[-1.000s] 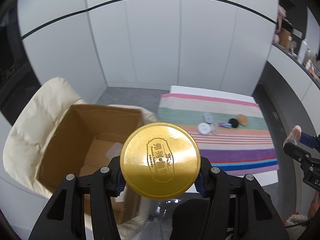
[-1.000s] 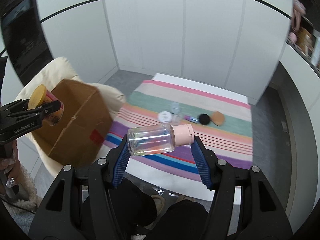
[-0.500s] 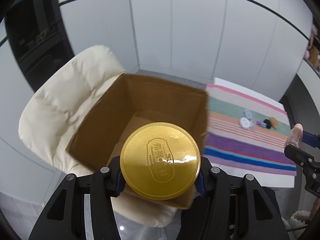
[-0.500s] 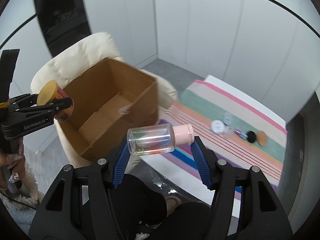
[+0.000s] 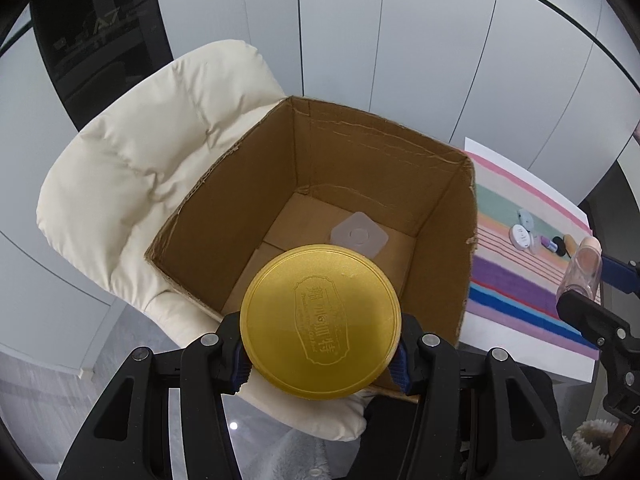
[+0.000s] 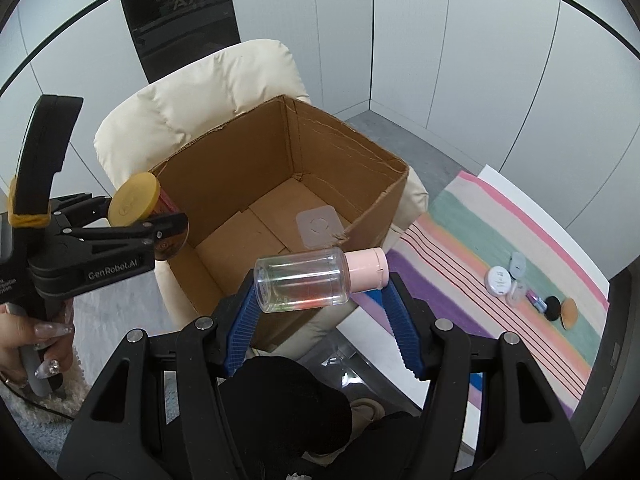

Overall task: Organize objects
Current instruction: 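Carry the jar with the left tool while the right tool carries the bottle over the cardboard box, then open both tools to drop the jar and bottle into the box, then withdraw both tools from the box back toward the cloth, then grasp the white round compact with the left tool while the right tool grasps the beige sponge, then lift the white compact with the left tool while the right tool lifts the beige sponge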

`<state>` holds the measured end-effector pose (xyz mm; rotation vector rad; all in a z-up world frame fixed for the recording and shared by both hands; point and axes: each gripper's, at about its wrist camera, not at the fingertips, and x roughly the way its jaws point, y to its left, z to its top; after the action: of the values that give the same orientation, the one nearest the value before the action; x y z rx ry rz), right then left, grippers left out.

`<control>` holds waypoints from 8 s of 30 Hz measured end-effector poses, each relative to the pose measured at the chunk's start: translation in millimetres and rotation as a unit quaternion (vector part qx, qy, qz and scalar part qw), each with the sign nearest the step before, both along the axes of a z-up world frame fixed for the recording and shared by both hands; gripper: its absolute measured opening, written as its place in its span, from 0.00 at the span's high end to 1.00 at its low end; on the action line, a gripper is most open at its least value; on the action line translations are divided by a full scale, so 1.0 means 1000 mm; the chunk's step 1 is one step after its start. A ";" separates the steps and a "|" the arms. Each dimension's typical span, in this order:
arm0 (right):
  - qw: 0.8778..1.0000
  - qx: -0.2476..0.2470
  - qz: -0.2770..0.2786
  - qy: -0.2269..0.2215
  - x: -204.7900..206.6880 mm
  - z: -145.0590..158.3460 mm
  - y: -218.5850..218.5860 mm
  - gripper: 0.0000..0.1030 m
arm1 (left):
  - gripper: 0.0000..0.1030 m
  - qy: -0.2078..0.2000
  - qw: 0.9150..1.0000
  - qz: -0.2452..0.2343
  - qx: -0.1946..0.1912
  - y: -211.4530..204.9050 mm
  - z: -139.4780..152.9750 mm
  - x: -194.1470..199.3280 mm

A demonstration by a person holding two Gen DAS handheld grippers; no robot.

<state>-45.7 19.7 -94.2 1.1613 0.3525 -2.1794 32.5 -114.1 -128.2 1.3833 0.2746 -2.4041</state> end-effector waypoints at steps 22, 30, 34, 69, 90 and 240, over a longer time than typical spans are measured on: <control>0.999 0.035 -0.001 -0.030 -0.094 -0.061 -0.071 0.39 | 0.47 0.011 0.999 0.046 -0.021 -0.064 -0.029 -0.080; 0.999 0.031 0.011 -0.040 -0.100 -0.079 -0.093 0.39 | 0.46 -0.004 0.998 0.067 0.009 -0.085 -0.044 -0.077; 0.999 0.012 0.011 -0.028 -0.098 -0.077 -0.095 0.05 | 0.27 -0.018 0.997 0.068 0.023 -0.088 -0.048 -0.078; 0.999 0.006 -0.037 -0.031 -0.057 -0.051 -0.065 0.00 | 0.07 0.005 0.999 0.045 -0.006 -0.060 -0.003 -0.023; 0.999 0.016 -0.040 -0.032 0.030 -0.051 -0.018 0.00 | 0.07 0.010 0.998 0.055 -0.020 -0.024 0.007 0.050; 0.924 -0.035 -0.369 0.092 -0.176 0.070 0.384 0.83 | 0.43 0.093 0.977 -0.187 -0.041 0.291 0.080 -0.289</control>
<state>-221.9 404.0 -24.4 1.1704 -0.1220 -2.9327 -256.1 177.3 -47.8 1.2670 -0.0483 -2.8211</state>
